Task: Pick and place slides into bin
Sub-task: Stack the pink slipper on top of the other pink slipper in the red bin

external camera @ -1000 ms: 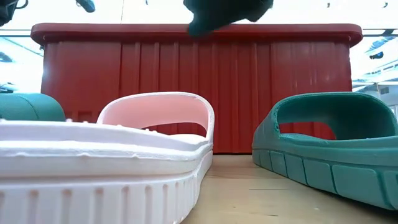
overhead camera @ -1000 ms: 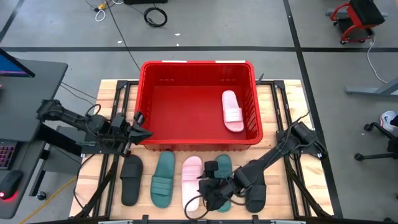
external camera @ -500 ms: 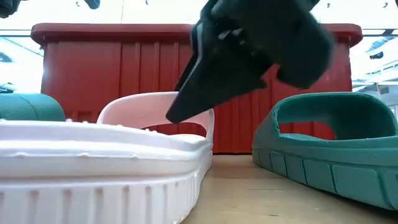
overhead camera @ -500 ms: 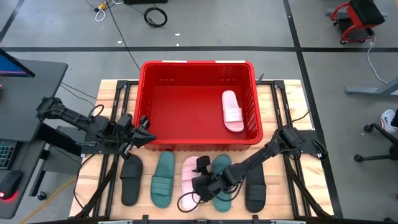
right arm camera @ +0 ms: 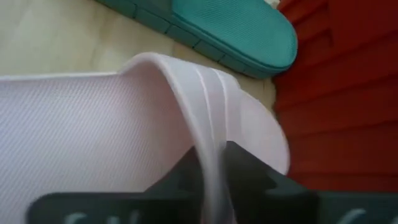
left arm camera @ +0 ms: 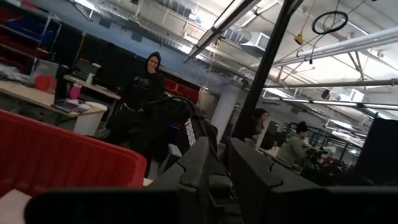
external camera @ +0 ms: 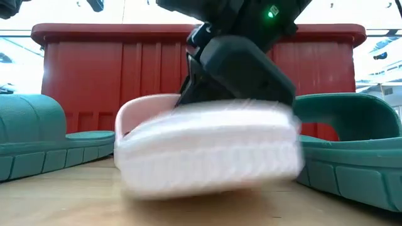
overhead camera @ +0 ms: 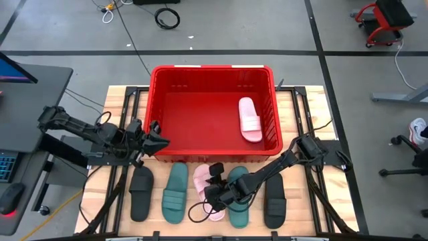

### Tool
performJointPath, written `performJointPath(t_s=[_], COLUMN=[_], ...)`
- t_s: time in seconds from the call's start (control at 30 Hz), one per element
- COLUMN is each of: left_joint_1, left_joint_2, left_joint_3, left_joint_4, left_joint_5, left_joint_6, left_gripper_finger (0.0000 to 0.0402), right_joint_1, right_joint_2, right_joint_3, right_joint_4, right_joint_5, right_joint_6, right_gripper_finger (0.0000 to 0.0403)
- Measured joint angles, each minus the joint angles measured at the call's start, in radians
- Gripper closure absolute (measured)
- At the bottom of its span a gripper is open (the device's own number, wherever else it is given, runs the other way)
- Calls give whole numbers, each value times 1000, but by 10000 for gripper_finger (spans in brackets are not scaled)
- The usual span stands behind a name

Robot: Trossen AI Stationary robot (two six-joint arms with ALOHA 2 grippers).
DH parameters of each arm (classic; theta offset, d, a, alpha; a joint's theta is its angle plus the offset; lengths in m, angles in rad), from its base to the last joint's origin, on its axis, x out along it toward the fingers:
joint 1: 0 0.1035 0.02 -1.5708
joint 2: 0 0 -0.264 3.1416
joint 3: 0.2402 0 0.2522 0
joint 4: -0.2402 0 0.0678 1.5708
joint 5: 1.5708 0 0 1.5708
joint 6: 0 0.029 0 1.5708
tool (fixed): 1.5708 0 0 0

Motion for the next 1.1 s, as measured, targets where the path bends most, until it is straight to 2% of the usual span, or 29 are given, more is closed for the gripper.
performJointPath(t_s=[0.1, 0.2, 0.3, 0.43, 0.53, 0.63, 0.77, 0.97, 1.1], left_joint_1=[3, -2, -1, 1, 1, 1, 4, 41, 80], left_joint_2=[0, 0, 0, 0, 3, 18, 36, 37, 41], left_joint_3=[0, 0, 0, 0, 15, 52, 87, 90, 90], left_joint_4=[0, 1, 4, 6, 6, -4, -22, -61, -96], left_joint_5=[27, 33, 33, 28, 17, -1, -33, -35, -34], left_joint_6=[31, 49, 51, 70, 107, 168, 224, 133, 88], left_gripper_finger=[324, 327, 331, 327, 313, 294, 263, 215, 193], right_joint_1=[1, 1, -13, -68, -123, -173, -233, -335, -419], right_joint_2=[-28, -90, -188, -348, -467, -576, -685, -770, -778], right_joint_3=[12, 29, 42, 43, 43, 41, 41, 40, 38], right_joint_4=[-25, -25, -18, -26, -26, -24, -32, -129, -196], right_joint_5=[-28, -92, -206, -381, -456, -449, -362, -279, -269], right_joint_6=[24, 68, 151, 321, 434, 445, 341, 287, 282], right_gripper_finger=[387, 390, 383, 393, 393, 388, 394, 393, 394])
